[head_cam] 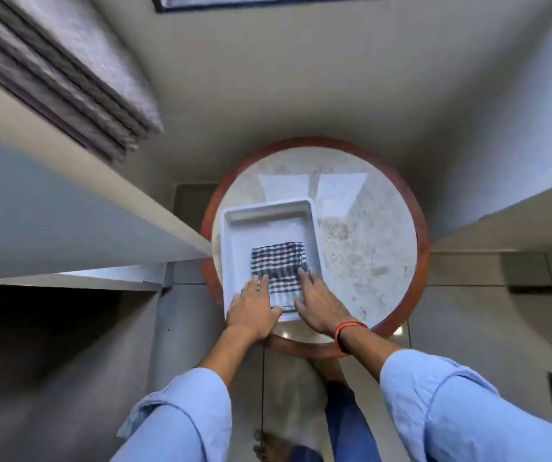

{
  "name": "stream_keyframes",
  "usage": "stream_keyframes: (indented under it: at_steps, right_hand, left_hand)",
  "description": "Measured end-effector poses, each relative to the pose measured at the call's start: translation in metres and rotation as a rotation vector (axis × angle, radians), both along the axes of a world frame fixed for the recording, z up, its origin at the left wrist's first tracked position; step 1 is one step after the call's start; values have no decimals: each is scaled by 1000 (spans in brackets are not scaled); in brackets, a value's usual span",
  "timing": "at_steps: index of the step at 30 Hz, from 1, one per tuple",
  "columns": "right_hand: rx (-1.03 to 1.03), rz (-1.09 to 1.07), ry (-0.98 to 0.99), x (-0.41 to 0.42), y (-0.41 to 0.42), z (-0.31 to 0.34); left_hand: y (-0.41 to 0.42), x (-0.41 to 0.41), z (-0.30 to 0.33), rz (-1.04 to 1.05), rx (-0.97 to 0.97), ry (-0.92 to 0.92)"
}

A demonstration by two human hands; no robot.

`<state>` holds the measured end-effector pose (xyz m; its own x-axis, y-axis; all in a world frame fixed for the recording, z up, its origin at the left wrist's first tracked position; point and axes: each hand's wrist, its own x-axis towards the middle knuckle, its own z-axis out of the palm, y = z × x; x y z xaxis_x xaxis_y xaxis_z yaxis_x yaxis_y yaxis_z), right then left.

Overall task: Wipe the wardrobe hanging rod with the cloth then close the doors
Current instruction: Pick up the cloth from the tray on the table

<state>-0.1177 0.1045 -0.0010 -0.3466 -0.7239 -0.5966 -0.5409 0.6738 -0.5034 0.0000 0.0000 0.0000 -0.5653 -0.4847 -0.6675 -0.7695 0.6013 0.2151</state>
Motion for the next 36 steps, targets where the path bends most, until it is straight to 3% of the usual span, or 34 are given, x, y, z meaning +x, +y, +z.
stream_keyframes:
  at_steps: [4,12,16,21,30,36]
  right_hand:
    - [-1,-55,-8,-15,-21,-33]
    - [-30,-153,-43,-10,-34,-53]
    - [-149,-205,-43,-12,-31,-44]
    - [-188,-238,-40,4,-23,13]
    - [-336,91,-67,157,-63,142]
    - [-606,485,-48,331,-135,285]
  left_hand:
    - [-16,-9,-39,254,106,61]
    - [-22,-22,-71,964,386,403]
    - [-26,-27,-62,1016,431,459]
    - [-21,7,0,991,356,667]
    - [-41,205,142,1044,137,788]
    - [-56,400,299,1068,-330,818]
